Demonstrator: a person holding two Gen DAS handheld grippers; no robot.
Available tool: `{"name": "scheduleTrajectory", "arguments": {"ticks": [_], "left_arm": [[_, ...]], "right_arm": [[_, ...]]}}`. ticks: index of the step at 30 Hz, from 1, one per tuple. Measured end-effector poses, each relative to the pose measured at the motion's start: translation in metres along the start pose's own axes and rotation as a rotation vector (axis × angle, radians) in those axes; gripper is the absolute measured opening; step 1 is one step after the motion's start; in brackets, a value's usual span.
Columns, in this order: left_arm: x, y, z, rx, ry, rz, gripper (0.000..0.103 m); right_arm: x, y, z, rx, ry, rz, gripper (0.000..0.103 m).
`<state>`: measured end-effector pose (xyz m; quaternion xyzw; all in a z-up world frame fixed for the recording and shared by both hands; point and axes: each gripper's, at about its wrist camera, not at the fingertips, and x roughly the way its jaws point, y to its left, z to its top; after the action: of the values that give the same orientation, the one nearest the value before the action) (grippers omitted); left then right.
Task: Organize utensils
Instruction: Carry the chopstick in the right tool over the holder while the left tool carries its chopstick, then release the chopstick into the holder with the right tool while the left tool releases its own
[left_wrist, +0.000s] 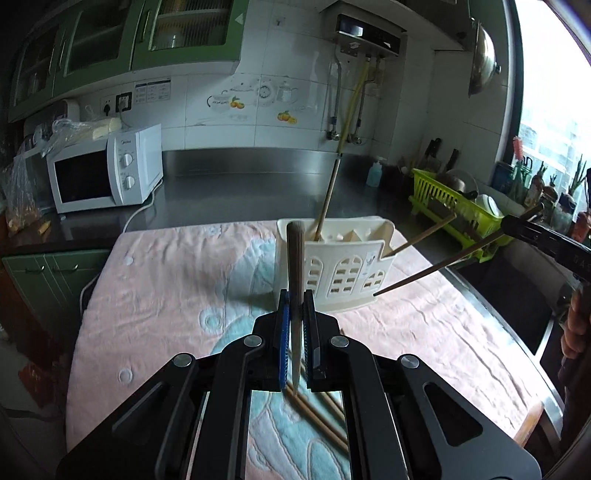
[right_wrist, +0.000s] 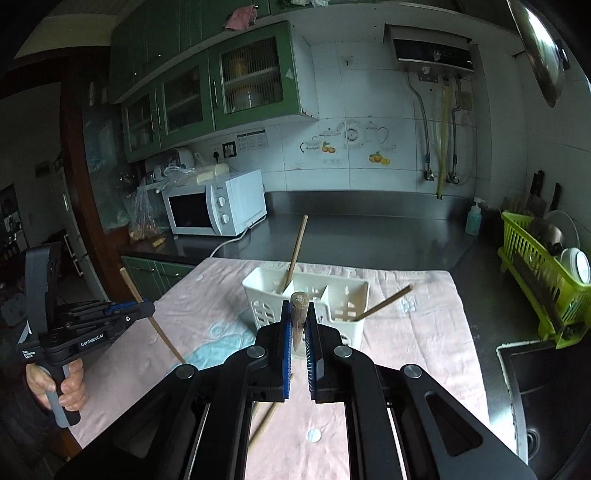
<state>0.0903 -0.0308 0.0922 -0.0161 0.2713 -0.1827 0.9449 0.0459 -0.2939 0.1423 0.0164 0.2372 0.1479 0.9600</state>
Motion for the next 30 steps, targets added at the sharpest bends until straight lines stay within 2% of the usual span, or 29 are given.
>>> {"name": "scheduleTrajectory", "arguments": {"ticks": [8,14,20,24,30], "left_arm": [[-0.014,-0.018,0.085,0.059,-0.155,-0.006,0.005],[-0.002,-0.028,0.136,0.054,-0.24,0.02,0.005],[0.032,-0.022,0.165,-0.003,-0.256,0.019,0.005],[0.055,-0.018,0.17,-0.022,-0.24,0.017,0.005],[0.097,-0.012,0.16,-0.051,-0.156,0.013,0.006]], "right_arm": [[-0.006,-0.023,0.06,-0.033,-0.042,-0.048,0.007],[0.02,-0.033,0.076,-0.045,-0.012,-0.085,0.007],[0.051,-0.039,0.075,-0.058,0.027,-0.097,0.007],[0.07,-0.04,0.069,-0.066,0.065,-0.1,0.007],[0.097,-0.044,0.056,-0.064,0.13,-0.104,0.007]]}}
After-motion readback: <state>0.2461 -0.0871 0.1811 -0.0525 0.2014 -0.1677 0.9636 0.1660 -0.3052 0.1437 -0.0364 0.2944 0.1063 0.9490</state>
